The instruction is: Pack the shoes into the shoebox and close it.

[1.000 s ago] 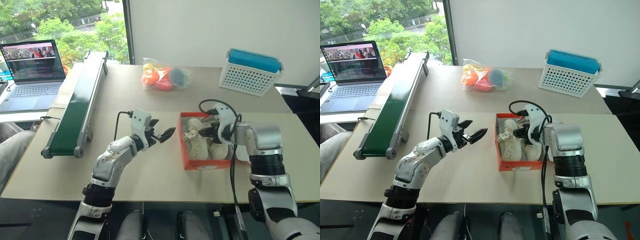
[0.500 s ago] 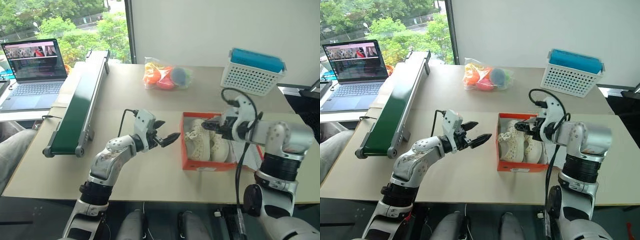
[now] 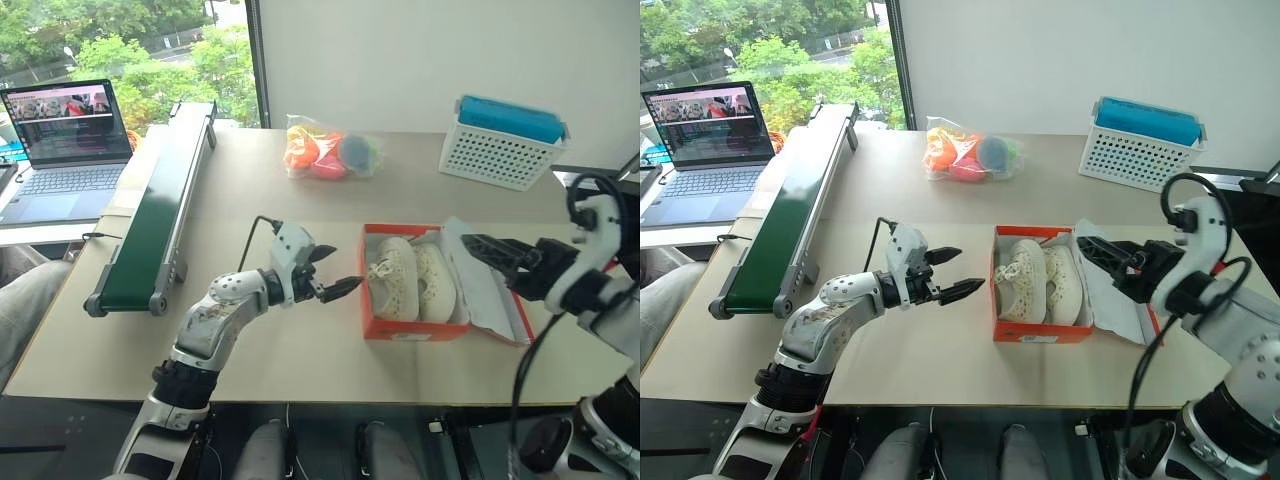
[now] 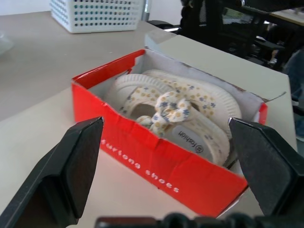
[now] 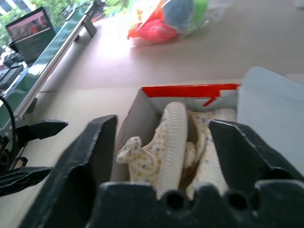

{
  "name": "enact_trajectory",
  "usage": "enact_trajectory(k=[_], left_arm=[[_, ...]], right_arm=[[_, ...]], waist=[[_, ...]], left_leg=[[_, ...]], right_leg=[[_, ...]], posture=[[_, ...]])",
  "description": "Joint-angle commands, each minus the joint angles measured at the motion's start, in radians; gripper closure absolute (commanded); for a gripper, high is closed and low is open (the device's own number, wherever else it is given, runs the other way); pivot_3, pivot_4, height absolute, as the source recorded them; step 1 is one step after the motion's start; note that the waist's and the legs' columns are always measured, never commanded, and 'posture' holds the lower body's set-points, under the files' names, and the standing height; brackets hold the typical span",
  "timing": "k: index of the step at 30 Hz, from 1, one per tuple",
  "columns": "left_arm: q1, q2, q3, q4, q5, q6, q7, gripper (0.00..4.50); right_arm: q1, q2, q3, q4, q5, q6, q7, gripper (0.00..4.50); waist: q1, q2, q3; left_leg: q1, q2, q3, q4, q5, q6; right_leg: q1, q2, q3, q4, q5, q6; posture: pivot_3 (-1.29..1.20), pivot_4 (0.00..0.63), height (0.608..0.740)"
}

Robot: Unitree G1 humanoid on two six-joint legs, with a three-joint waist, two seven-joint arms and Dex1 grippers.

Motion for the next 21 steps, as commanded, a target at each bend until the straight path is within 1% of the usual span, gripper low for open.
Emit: enact_trajectory(k=[1, 5, 6, 7, 10, 11, 13, 15, 17, 19, 21], left_arm=[[-0.020, 0.001, -0.016, -0.003, 0.007, -0.053, -0.038, 0.00], [-0.030, -0.003, -0.027, 0.018, 0.018, -0.071, -0.054, 0.00], [-0.033, -0.005, -0.028, 0.023, 0.020, -0.075, -0.058, 0.00], [-0.036, -0.007, -0.029, 0.028, 0.022, -0.077, -0.060, 0.00], [-0.039, -0.006, -0.034, 0.028, 0.026, -0.080, -0.071, 0.00], [-0.040, -0.004, -0.039, 0.026, 0.030, -0.082, -0.076, 0.00], [-0.041, -0.001, -0.046, 0.024, 0.034, -0.088, -0.083, 0.00], [-0.045, 0.004, -0.053, 0.023, 0.042, -0.098, -0.092, 0.00], [-0.051, 0.005, -0.056, 0.027, 0.049, -0.103, -0.097, 0.00], [-0.055, 0.008, -0.059, 0.031, 0.056, -0.110, -0.102, 0.00], [-0.057, 0.007, -0.060, 0.031, 0.058, -0.111, -0.103, 0.00]], right_arm=[[0.124, -0.001, -0.057, -0.111, 0.077, 0.008, -0.018, 2.41], [0.343, 0.017, -0.060, -0.201, 0.167, 0.008, 0.012, 3.76], [0.407, 0.029, -0.050, -0.219, 0.179, 0.008, 0.017, 4.01], [0.459, 0.042, -0.043, -0.232, 0.184, 0.008, 0.019, 4.47], [0.597, 0.060, -0.014, -0.259, 0.185, -0.034, 0.022, 4.47], [0.648, 0.054, 0.018, -0.264, 0.160, -0.048, 0.012, 4.47], [0.700, 0.055, 0.063, -0.254, 0.114, -0.069, -0.027, 4.47], [0.704, 0.088, 0.100, -0.208, 0.060, -0.087, -0.088, 4.47], [0.675, 0.141, 0.146, -0.146, -0.012, -0.128, -0.164, 4.47], [0.630, 0.194, 0.146, -0.099, -0.053, -0.158, -0.218, 4.47], [0.589, 0.223, 0.131, -0.061, -0.092, -0.173, -0.267, 4.47]], waist=[[0.002, 0.000, 0.000], [0.005, 0.000, 0.000], [0.005, 0.000, 0.000], [0.007, 0.000, 0.000], [0.004, 0.000, 0.000], [0.004, 0.000, 0.000], [0.000, 0.000, 0.000], [0.000, 0.000, 0.000], [0.000, 0.000, -0.001], [0.001, 0.001, -0.001], [0.002, 0.001, -0.001]], left_leg=[[0.000, 0.000, 0.000, 0.000, 0.000, 0.000], [-0.001, -0.001, 0.000, 0.000, 0.000, 0.001], [-0.002, -0.001, 0.001, 0.000, 0.000, 0.001], [-0.001, -0.001, 0.000, 0.000, 0.000, 0.001], [-0.001, -0.001, 0.000, 0.000, 0.000, 0.001], [0.000, -0.001, 0.000, 0.000, 0.000, 0.001], [0.000, 0.000, 0.000, 0.000, 0.000, 0.001], [0.000, 0.000, 0.000, 0.000, 0.000, 0.001], [0.000, 0.000, 0.000, 0.000, 0.000, 0.001], [0.000, 0.000, 0.000, 0.000, 0.000, 0.001], [0.000, 0.000, 0.000, 0.000, -0.001, 0.001]], right_leg=[[0.000, 0.000, 0.000, 0.000, 0.000, 0.000], [0.000, -0.001, 0.000, -0.001, 0.000, 0.001], [0.000, -0.001, 0.001, -0.001, 0.000, 0.001], [0.000, -0.001, 0.001, -0.001, 0.000, 0.001], [0.001, -0.001, 0.001, -0.001, -0.001, 0.001], [0.001, -0.001, 0.001, -0.001, -0.001, 0.001], [0.001, 0.000, 0.001, -0.002, -0.001, 0.001], [0.000, 0.000, 0.002, -0.002, -0.001, 0.001], [0.000, 0.000, 0.002, -0.002, -0.002, 0.001], [0.000, 0.000, 0.002, -0.002, -0.002, 0.001], [0.000, 0.000, 0.002, -0.002, -0.002, 0.001]], posture=[[0.00, 0.150, 0.705], [0.00, 0.150, 0.705], [0.00, 0.150, 0.705], [0.00, 0.150, 0.705], [0.00, 0.150, 0.705], [0.00, 0.150, 0.705], [0.00, 0.150, 0.705], [0.00, 0.150, 0.705], [0.00, 0.150, 0.705], [0.00, 0.150, 0.705], [0.00, 0.150, 0.705]])
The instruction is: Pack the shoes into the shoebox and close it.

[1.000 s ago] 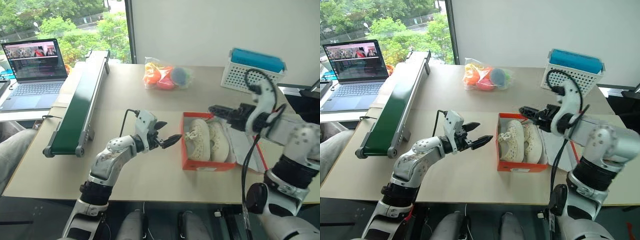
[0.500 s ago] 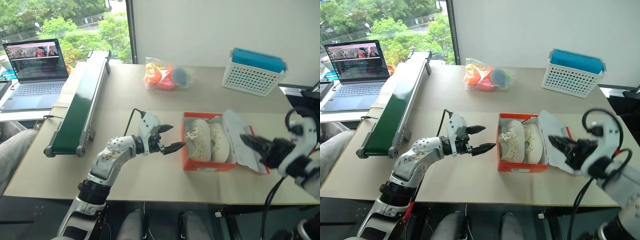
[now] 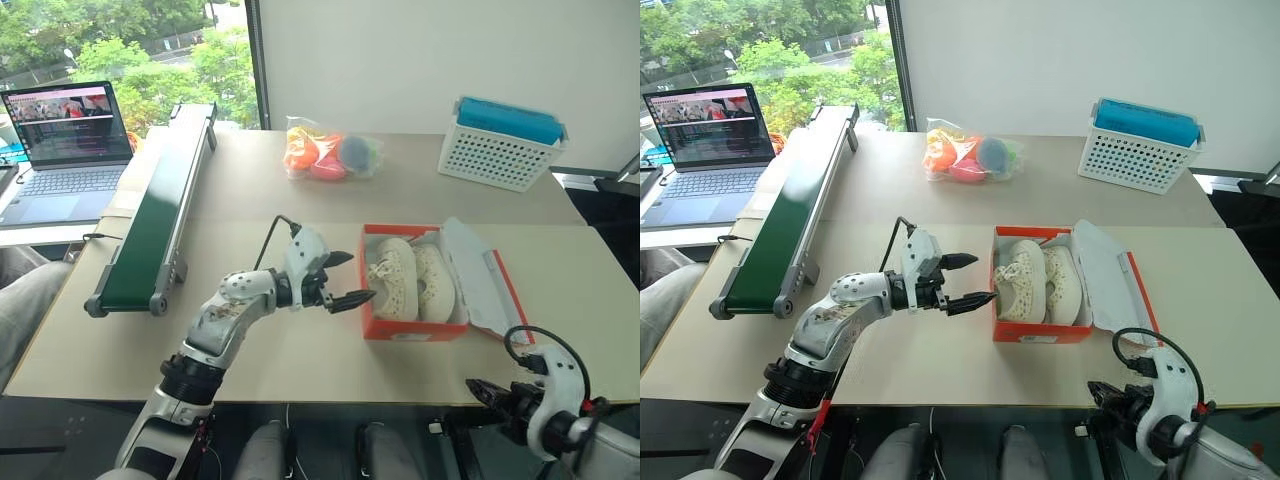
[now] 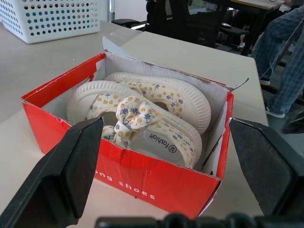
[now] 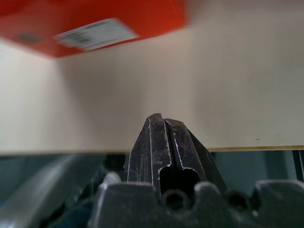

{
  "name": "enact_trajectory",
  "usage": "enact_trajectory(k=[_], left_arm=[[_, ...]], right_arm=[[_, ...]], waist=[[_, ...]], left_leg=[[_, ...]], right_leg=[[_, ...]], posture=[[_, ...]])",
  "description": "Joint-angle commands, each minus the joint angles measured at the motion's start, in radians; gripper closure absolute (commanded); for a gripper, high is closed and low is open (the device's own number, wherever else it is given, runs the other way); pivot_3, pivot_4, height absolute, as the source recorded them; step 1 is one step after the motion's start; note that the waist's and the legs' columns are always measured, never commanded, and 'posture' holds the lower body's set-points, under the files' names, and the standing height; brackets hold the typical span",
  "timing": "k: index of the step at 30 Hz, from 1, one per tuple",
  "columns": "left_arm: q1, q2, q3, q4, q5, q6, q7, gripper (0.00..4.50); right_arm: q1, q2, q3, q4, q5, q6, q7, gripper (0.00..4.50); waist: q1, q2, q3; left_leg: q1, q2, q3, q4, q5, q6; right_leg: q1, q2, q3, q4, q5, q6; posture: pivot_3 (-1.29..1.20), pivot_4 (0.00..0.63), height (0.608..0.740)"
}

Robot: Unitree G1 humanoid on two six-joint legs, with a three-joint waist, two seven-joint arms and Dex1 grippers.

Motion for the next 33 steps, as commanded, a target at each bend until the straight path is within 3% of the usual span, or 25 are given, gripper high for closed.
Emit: enact_trajectory(k=[1, 9, 16, 25, 30, 33], left_arm=[[-0.023, -0.002, -0.003, -0.015, 0.006, -0.028, -0.010, 0.00], [-0.022, -0.003, 0.003, -0.013, 0.015, -0.028, -0.005, 0.00], [-0.025, -0.009, 0.007, -0.007, 0.015, -0.026, 0.003, 0.00], [-0.027, -0.012, 0.010, -0.006, 0.016, -0.024, 0.012, 0.00], [-0.027, -0.012, 0.011, -0.007, 0.016, -0.024, 0.019, 0.00], [-0.031, -0.010, 0.010, -0.004, 0.016, -0.024, 0.017, 0.00]], right_arm=[[-0.064, 0.034, -0.032, 0.046, -0.072, -0.055, -0.091, 4.47], [-0.163, 0.071, -0.086, 0.106, -0.119, -0.055, -0.153, 4.47], [-0.346, 0.127, -0.196, 0.182, -0.094, 0.016, -0.179, 4.47], [-0.635, 0.194, -0.461, 0.298, -0.137, 0.102, -0.253, 4.47], [-0.745, 0.268, -0.598, 0.289, -0.128, 0.018, -0.302, 4.47], [-0.743, 0.311, -0.578, 0.255, -0.084, -0.068, -0.280, 4.47]], waist=[[0.002, 0.001, 0.000], [0.003, 0.001, 0.000], [0.001, 0.001, 0.000], [0.001, 0.002, 0.000], [0.000, 0.003, -0.001], [-0.001, 0.003, -0.001]], left_leg=[[0.000, 0.000, 0.000, 0.000, 0.000, 0.000], [-0.001, -0.001, 0.000, 0.000, 0.000, 0.000], [0.000, -0.001, 0.000, 0.000, 0.000, 0.000], [0.000, -0.001, 0.000, 0.000, 0.000, 0.000], [0.000, -0.001, 0.001, 0.000, 0.000, 0.000], [0.000, -0.001, 0.001, 0.000, 0.000, 0.000]], right_leg=[[0.000, 0.000, 0.000, 0.000, 0.000, 0.000], [0.000, 0.000, 0.000, 0.001, 0.000, 0.001], [0.000, 0.000, 0.000, 0.001, 0.000, 0.001], [0.000, 0.000, 0.000, 0.002, 0.000, 0.001], [0.000, 0.000, 0.000, 0.003, 0.000, 0.001], [0.000, 0.000, 0.000, 0.003, 0.000, 0.001]], posture=[[0.00, 0.150, 0.705], [0.00, 0.150, 0.705], [0.00, 0.150, 0.705], [0.00, 0.150, 0.705], [0.00, 0.150, 0.705], [0.00, 0.150, 0.705]])
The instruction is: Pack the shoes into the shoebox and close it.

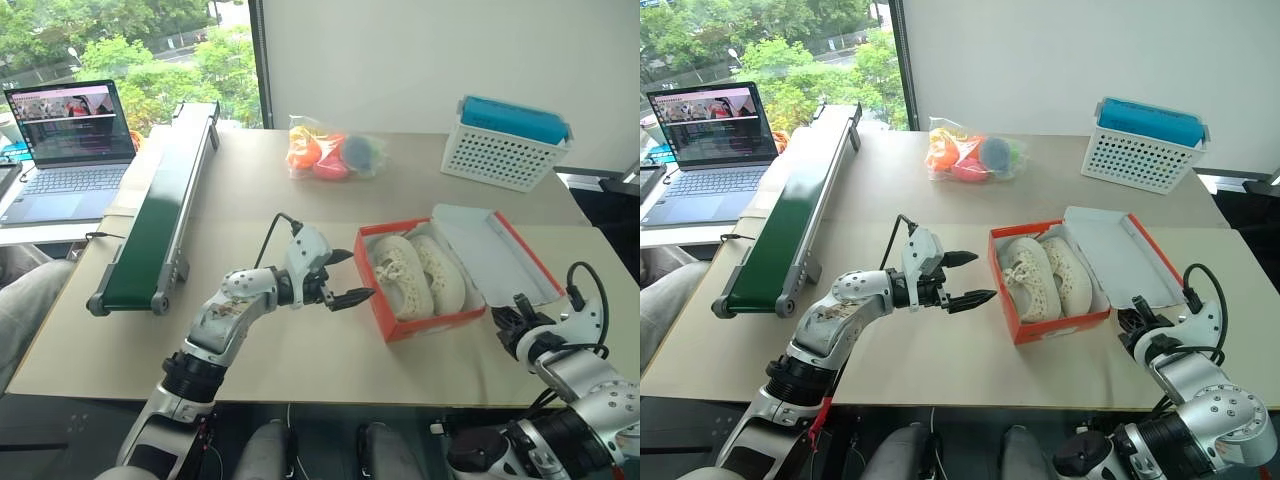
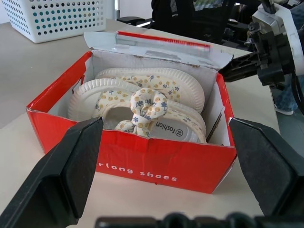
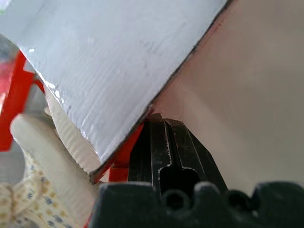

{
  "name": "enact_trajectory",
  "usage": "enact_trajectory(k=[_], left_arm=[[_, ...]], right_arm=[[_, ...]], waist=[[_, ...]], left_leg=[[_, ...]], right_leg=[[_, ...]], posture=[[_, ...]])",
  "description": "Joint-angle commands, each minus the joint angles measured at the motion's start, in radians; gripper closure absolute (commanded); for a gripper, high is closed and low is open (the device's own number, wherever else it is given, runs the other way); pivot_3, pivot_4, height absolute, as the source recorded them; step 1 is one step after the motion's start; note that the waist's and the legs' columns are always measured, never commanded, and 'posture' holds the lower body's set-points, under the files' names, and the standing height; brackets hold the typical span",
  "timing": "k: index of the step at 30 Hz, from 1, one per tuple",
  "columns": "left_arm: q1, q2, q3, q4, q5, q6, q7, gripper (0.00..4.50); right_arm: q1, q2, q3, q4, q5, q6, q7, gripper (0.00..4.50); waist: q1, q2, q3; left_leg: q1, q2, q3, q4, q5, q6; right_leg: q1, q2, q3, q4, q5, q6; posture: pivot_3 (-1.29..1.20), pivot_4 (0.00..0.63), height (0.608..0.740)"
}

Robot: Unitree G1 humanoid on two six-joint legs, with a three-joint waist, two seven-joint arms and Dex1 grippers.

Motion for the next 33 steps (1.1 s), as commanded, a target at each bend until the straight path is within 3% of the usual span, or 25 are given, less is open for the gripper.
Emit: enact_trajectory(k=[1, 8, 18, 24, 28, 33], left_arm=[[-0.023, 0.001, 0.010, -0.015, 0.004, -0.023, -0.002, 0.00], [-0.036, 0.000, 0.004, 0.002, 0.009, -0.030, -0.007, 0.00], [-0.047, -0.005, 0.004, 0.011, 0.007, -0.028, -0.006, 0.00], [-0.041, -0.005, 0.012, 0.004, 0.006, -0.022, 0.002, 0.00], [-0.029, -0.005, 0.010, -0.009, 0.007, -0.018, 0.009, 0.00], [-0.020, -0.003, 0.013, -0.023, 0.010, -0.014, 0.025, 0.00]], right_arm=[[-0.001, 0.029, 0.020, -0.069, 0.075, -0.109, 0.031, 4.47], [0.171, 0.016, 0.303, -0.237, 0.170, -0.307, 0.213, 4.47], [0.357, -0.290, 0.615, -0.307, 0.268, -0.344, 0.362, 4.47], [0.261, -0.392, 0.802, -0.222, 0.184, -0.372, 0.311, 4.47], [0.082, -0.376, 0.968, 0.014, 0.033, -0.444, 0.250, 4.47], [-0.010, -0.404, 1.096, 0.246, -0.077, -0.496, 0.295, 4.47]], waist=[[-0.001, 0.001, 0.000], [-0.012, 0.003, 0.001], [-0.020, 0.003, 0.001], [-0.020, 0.003, 0.001], [-0.022, 0.003, 0.001], [-0.010, 0.003, 0.001]], left_leg=[[0.000, 0.000, 0.000, 0.000, 0.000, 0.000], [0.000, 0.000, 0.000, 0.000, 0.000, 0.000], [0.001, 0.001, 0.000, 0.000, 0.000, 0.000], [0.001, 0.001, 0.000, 0.000, 0.000, 0.000], [0.000, 0.000, 0.000, 0.000, 0.000, 0.000], [0.000, 0.000, 0.000, 0.000, 0.000, 0.000]], right_leg=[[0.000, 0.000, 0.000, 0.000, 0.000, 0.000], [0.000, 0.000, 0.000, 0.000, 0.000, 0.000], [0.001, 0.000, 0.000, -0.001, 0.000, 0.000], [0.000, 0.000, 0.000, -0.001, 0.000, 0.000], [0.000, 0.000, 0.001, -0.001, 0.000, 0.000], [0.000, 0.000, -0.001, -0.001, 0.000, 0.000]], posture=[[0.00, 0.150, 0.705], [0.00, 0.150, 0.705], [0.00, 0.150, 0.705], [0.00, 0.150, 0.705], [0.00, 0.150, 0.705], [0.00, 0.150, 0.705]])
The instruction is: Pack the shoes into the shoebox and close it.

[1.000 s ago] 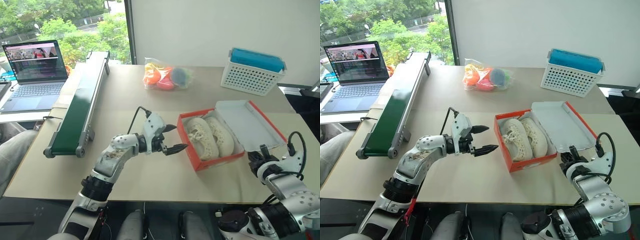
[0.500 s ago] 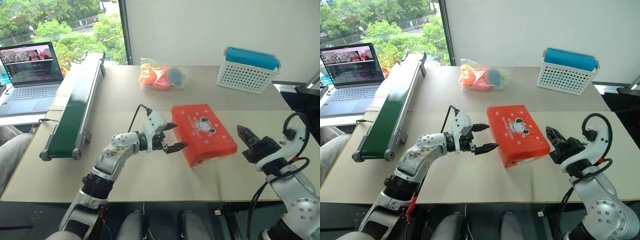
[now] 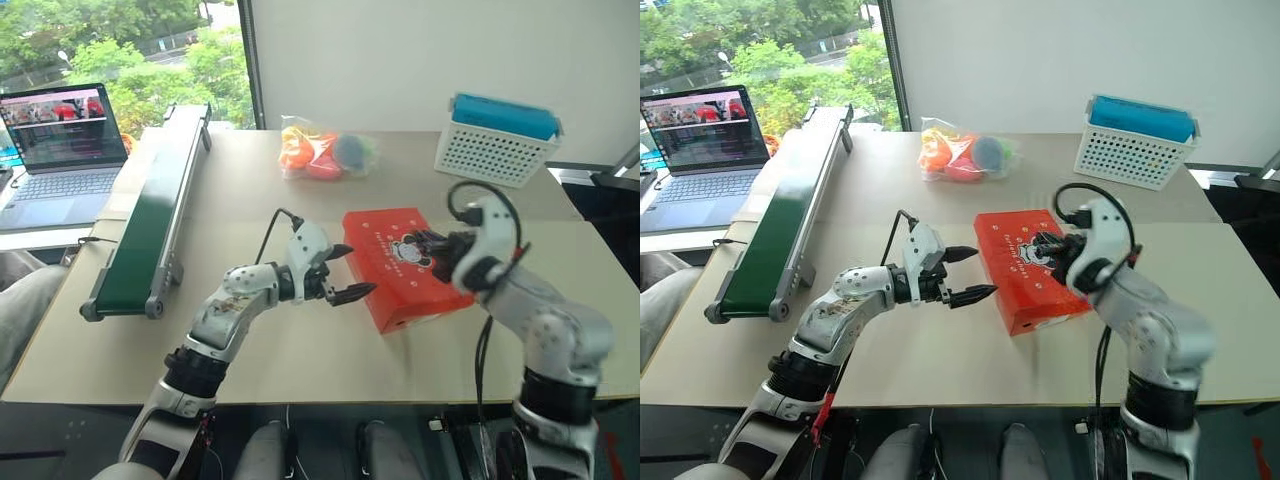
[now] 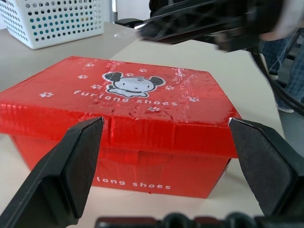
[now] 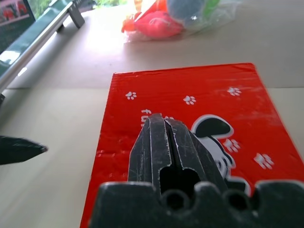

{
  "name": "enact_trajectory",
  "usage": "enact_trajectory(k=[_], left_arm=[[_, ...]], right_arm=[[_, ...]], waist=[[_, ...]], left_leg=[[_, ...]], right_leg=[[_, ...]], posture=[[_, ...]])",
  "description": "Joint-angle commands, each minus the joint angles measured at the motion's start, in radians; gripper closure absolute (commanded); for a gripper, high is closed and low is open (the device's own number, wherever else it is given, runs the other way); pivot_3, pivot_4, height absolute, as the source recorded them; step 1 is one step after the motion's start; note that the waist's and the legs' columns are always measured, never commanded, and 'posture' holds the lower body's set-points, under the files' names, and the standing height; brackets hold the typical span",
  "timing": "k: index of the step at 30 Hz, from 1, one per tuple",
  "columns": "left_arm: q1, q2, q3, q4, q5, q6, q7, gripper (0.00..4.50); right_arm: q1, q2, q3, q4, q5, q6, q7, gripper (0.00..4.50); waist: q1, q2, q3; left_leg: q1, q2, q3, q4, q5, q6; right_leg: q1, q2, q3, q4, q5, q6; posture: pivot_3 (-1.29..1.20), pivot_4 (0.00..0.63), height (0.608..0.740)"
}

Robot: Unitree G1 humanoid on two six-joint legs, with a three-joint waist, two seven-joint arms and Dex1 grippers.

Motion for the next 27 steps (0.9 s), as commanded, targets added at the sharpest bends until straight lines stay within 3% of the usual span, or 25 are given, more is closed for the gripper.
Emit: enact_trajectory(k=[1, 5, 18, 23, 27], left_arm=[[0.003, 0.002, 0.014, -0.045, 0.001, 0.001, 0.016, 0.00], [0.012, 0.002, 0.030, -0.047, 0.007, 0.001, 0.048, 0.00], [0.040, -0.043, 0.082, -0.037, 0.034, -0.011, 0.208, 0.00], [0.048, -0.074, 0.158, 0.006, 0.060, -0.039, 0.335, 0.00], [0.060, -0.085, 0.219, 0.050, 0.090, -0.075, 0.426, 0.00]], right_arm=[[-0.025, -0.031, 0.060, 0.106, -0.062, -0.034, 0.038, 4.47], [-0.028, -0.054, 0.138, 0.214, -0.099, -0.011, 0.094, 4.47], [-0.004, -0.035, 0.115, 0.284, -0.159, -0.132, 0.119, 4.47], [0.063, -0.104, -0.003, 0.167, -0.151, -0.288, 0.160, 4.47], [0.150, -0.220, -0.029, 0.111, -0.203, -0.334, 0.189, 4.47]], waist=[[0.007, 0.000, 0.000], [0.007, 0.000, 0.000], [0.004, -0.003, -0.002], [0.017, -0.003, -0.002], [0.019, -0.003, -0.001]], left_leg=[[-0.001, 0.000, 0.000, 0.000, 0.000, 0.000], [-0.003, -0.001, 0.001, 0.001, -0.001, 0.001], [0.003, 0.000, 0.000, 0.001, -0.001, 0.001], [0.002, 0.000, 0.000, 0.001, 0.000, 0.001], [-0.002, -0.002, 0.000, 0.001, -0.001, 0.001]], right_leg=[[0.000, 0.000, 0.000, 0.000, 0.000, 0.000], [0.000, -0.001, 0.000, -0.001, 0.001, 0.001], [0.003, -0.001, 0.000, 0.000, 0.001, 0.001], [0.002, -0.001, 0.000, 0.000, 0.002, 0.001], [0.000, -0.002, 0.000, -0.001, 0.002, 0.002]], posture=[[0.00, 0.150, 0.705], [0.00, 0.150, 0.705], [0.00, 0.150, 0.705], [0.00, 0.150, 0.705], [0.00, 0.150, 0.705]])
